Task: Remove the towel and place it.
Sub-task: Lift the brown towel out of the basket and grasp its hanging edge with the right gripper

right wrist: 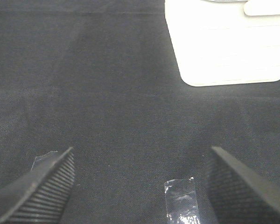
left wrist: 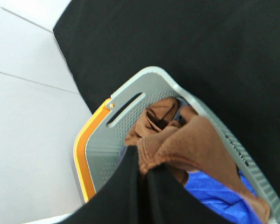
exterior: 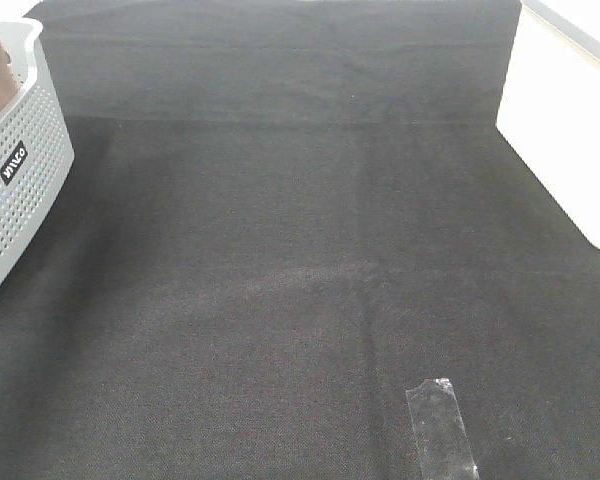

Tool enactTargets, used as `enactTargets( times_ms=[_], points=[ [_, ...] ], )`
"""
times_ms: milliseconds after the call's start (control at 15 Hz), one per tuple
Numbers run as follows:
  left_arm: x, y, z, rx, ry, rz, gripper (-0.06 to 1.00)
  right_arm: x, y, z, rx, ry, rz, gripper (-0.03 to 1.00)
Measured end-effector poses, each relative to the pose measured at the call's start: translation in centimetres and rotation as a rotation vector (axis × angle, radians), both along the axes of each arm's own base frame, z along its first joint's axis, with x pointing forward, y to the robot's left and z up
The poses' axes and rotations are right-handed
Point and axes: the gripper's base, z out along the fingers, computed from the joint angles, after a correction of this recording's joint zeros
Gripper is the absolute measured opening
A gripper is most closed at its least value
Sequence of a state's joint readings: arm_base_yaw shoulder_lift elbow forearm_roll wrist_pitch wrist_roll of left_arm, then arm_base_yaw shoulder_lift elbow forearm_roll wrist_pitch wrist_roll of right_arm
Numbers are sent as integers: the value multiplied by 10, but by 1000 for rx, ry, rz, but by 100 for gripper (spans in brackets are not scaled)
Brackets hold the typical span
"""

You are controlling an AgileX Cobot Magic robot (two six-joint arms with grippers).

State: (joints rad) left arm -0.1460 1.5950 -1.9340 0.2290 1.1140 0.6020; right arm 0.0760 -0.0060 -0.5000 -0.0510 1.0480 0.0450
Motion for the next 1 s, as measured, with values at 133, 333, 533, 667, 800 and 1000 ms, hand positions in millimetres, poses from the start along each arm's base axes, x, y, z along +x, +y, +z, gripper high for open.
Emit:
enactTargets(
  times_ms=[133, 333, 533, 667, 800, 1000],
  points=[
    [-17, -8, 14, -25, -31, -16, 0, 0, 0, 0, -8, 0, -1, 71],
    [-34, -21, 26, -47, -70, -56, 0, 6, 3, 12, 9, -81, 36, 71],
    [-45, -48, 36, -50, -100, -152, 0, 44, 19, 35, 113, -183, 146, 71],
    [-55, -72, 44, -70, -132, -231, 0, 81, 32, 44, 183, -218, 235, 71],
    [-66, -94, 48, -88, -147, -309, 0, 114, 44, 45, 246, -213, 334, 71],
    [-73, -130, 42, -90, -136, -425, 0, 154, 68, 34, 251, -206, 609, 71]
  ],
)
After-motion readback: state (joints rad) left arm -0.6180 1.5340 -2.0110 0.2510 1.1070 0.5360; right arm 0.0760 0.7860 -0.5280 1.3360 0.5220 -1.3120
